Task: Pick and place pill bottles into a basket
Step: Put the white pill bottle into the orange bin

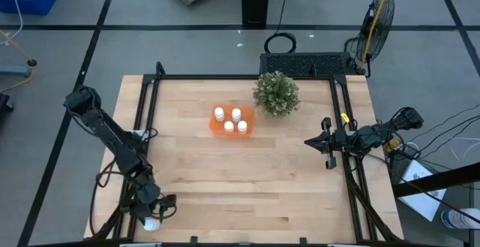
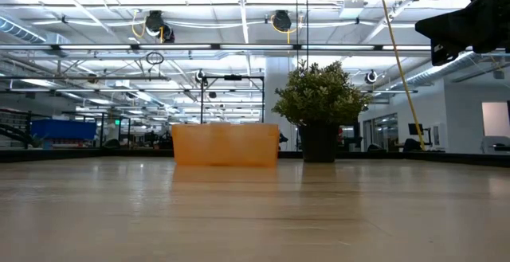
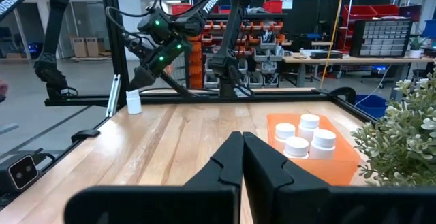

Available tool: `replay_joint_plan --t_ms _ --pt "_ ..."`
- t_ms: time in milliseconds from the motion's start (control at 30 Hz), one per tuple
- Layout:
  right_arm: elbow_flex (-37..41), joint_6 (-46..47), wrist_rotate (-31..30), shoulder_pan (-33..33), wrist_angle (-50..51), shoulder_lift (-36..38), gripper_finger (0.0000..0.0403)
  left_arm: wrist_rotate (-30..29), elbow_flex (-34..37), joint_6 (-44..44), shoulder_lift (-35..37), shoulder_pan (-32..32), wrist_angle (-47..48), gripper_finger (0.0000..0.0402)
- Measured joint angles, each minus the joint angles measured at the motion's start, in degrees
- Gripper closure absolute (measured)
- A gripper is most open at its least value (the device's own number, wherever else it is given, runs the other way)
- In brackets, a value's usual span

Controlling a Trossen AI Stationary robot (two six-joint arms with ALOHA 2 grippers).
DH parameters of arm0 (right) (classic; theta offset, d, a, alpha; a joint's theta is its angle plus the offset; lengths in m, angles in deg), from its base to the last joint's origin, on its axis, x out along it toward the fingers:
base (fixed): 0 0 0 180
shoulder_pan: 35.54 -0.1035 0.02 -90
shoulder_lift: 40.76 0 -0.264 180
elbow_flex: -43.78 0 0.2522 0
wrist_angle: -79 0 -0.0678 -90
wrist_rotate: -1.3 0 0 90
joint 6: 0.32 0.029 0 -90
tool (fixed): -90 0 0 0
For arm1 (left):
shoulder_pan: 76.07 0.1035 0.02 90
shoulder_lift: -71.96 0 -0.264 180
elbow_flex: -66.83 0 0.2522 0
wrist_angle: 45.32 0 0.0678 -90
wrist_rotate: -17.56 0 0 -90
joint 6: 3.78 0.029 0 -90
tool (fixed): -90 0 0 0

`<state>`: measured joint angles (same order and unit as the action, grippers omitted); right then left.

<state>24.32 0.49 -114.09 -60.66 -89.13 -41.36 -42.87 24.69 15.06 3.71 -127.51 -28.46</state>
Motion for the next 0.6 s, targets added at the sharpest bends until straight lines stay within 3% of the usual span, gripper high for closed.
replay_joint_plan --t_ms 433,600 --pt "0.0 0.0 0.0 0.0 0.0 0.0 0.0403 -5.2 -0.1 -4.2 0.0 -2.9 1.2 0.0099" --pt "0.0 0.0 0.0 0.0 0.0 0.0 0.0403 0.1 0.0 -7.5 -0.1 0.3 1.6 0.006"
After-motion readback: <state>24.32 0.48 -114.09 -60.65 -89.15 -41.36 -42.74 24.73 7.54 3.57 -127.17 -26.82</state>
